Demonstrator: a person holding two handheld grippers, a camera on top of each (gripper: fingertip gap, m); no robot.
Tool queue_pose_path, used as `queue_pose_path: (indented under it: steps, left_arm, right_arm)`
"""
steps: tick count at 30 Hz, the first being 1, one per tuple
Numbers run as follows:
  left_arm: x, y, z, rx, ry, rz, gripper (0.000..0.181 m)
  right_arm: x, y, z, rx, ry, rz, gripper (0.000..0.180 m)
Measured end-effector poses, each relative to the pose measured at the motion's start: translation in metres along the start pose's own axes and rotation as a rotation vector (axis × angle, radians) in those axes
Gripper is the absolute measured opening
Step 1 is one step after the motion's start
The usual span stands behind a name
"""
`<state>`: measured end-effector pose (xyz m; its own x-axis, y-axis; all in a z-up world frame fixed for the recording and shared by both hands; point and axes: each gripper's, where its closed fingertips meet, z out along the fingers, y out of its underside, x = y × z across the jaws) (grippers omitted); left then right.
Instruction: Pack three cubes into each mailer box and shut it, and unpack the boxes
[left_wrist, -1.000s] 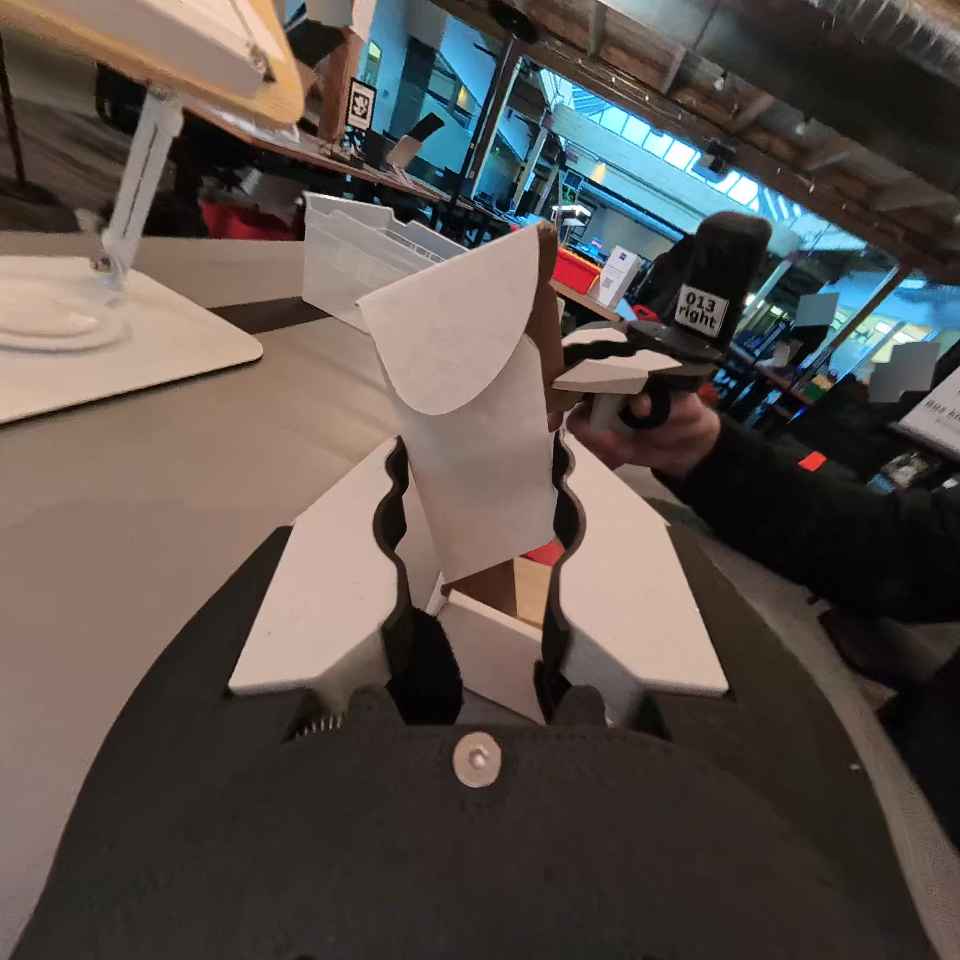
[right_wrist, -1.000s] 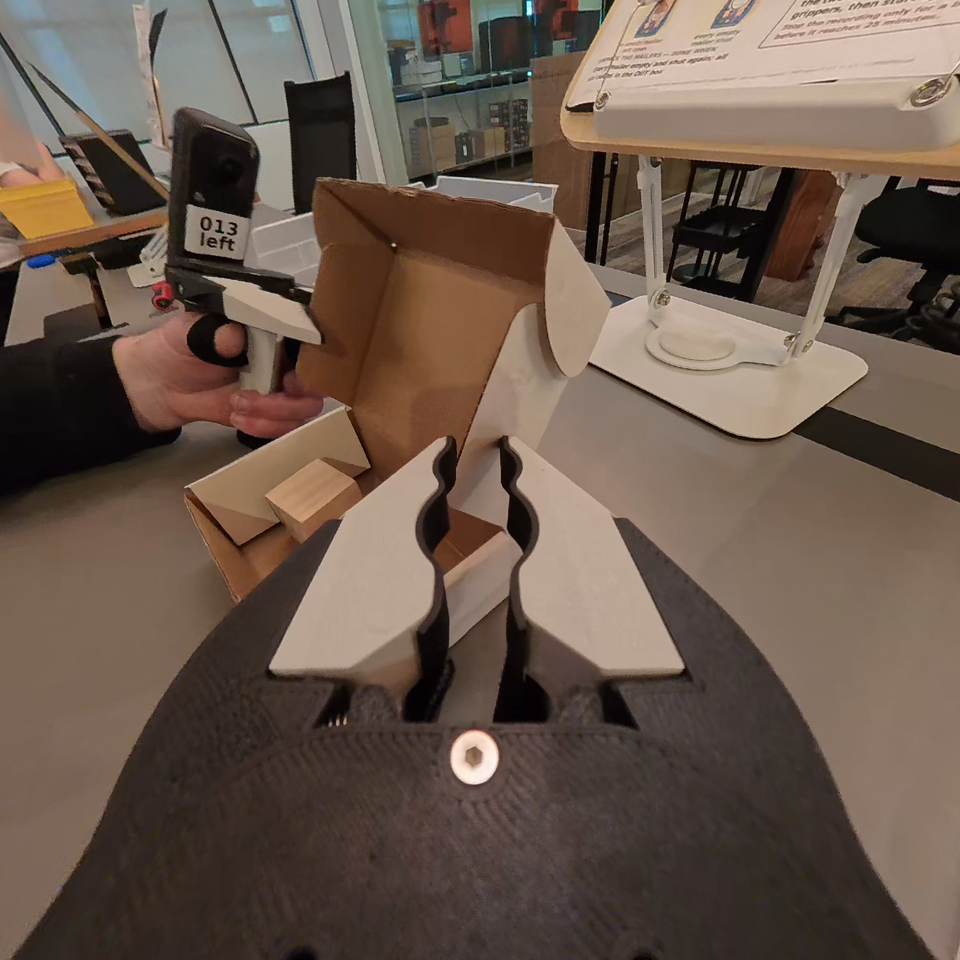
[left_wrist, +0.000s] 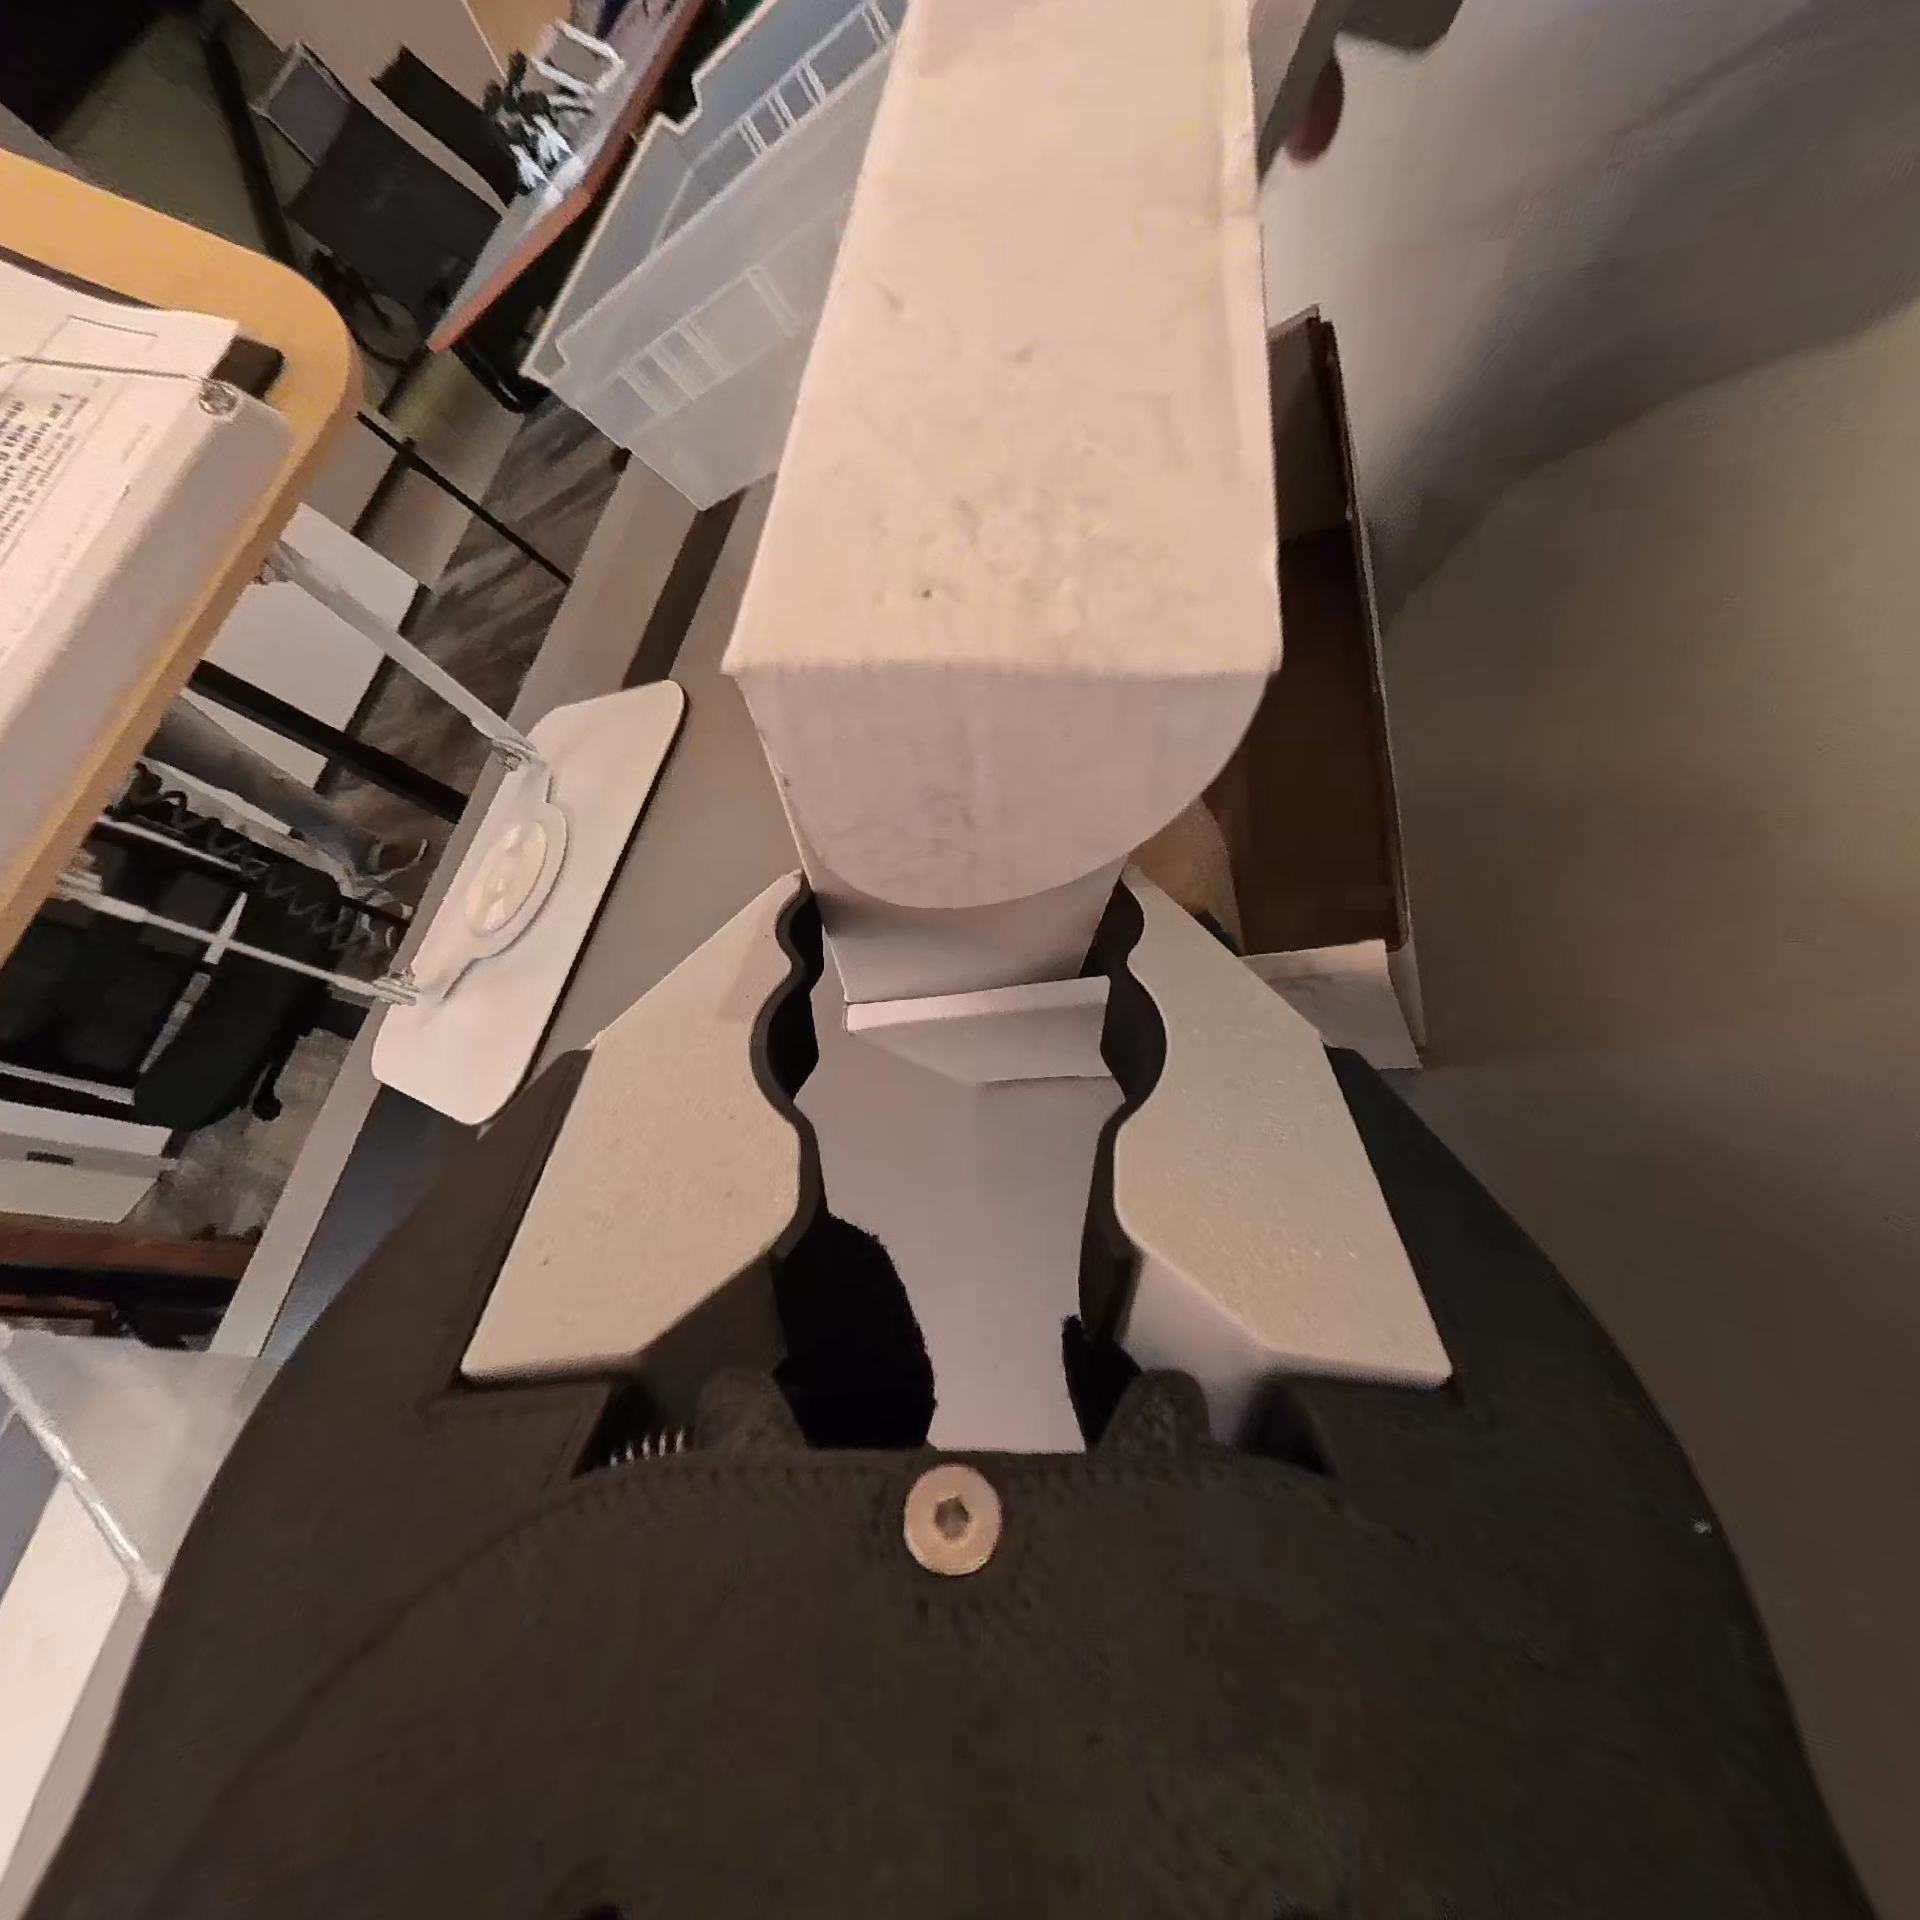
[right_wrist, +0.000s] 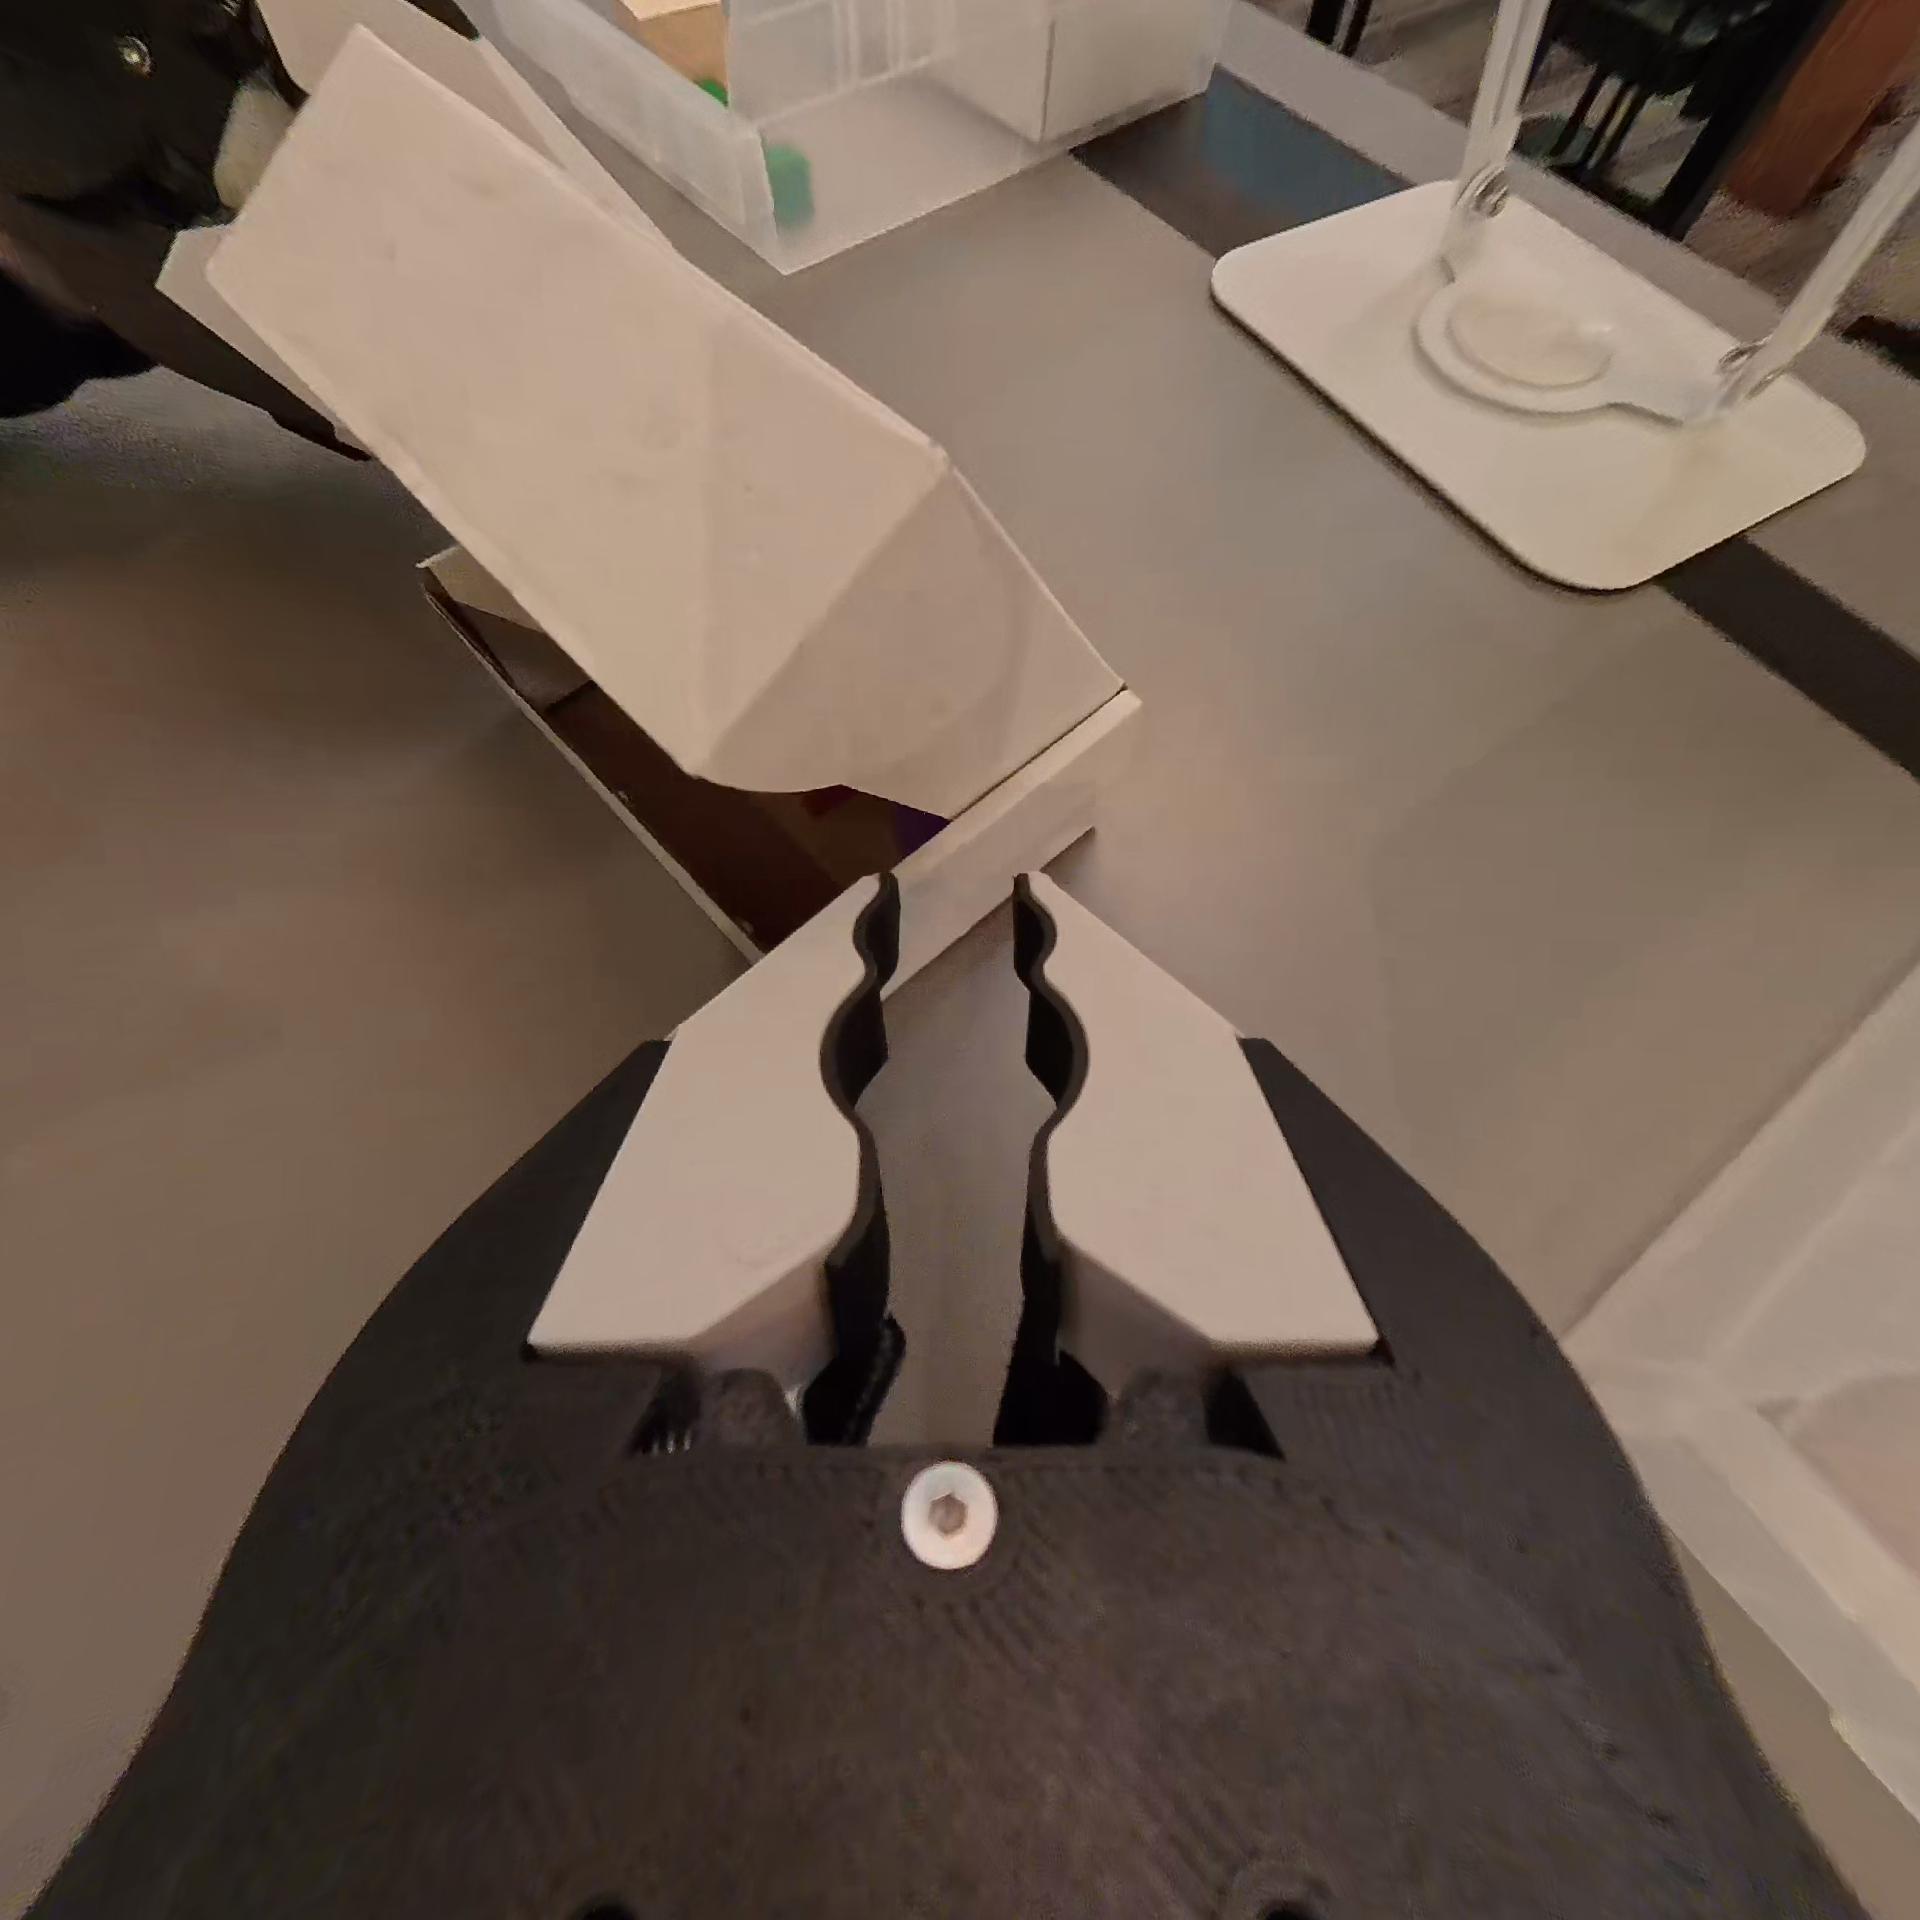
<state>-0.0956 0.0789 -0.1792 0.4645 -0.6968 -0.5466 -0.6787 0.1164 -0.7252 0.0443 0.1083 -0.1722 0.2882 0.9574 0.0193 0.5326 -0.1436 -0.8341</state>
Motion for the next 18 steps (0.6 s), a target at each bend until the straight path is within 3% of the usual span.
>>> queue_pose_path:
  steps: [6,10,13,16,18]
  left_arm:
    - [0.001,0.000,0.000,-0.030,0.009,0.036,0.053]
    - [0.001,0.000,0.000,-0.054,0.015,0.073,0.052]
    - [0.001,-0.001,0.001,-0.074,0.023,0.091,0.052]
    - [0.001,0.000,0.002,-0.100,0.038,0.101,0.052]
    - [0.002,0.000,0.002,-0.117,0.042,0.116,0.052]
  right_arm:
    - [0.000,-0.013,-0.040,-0.051,0.072,-0.129,0.035]
    - [-0.023,-0.050,-0.051,0.039,-0.015,-0.273,0.063]
    - [-0.033,-0.056,-0.027,-0.053,0.047,-0.475,0.091]
    - [-0.042,-0.052,0.002,-0.140,0.134,-0.721,0.085]
    - [-0.041,-0.045,0.012,-0.197,0.186,-0.814,0.061]
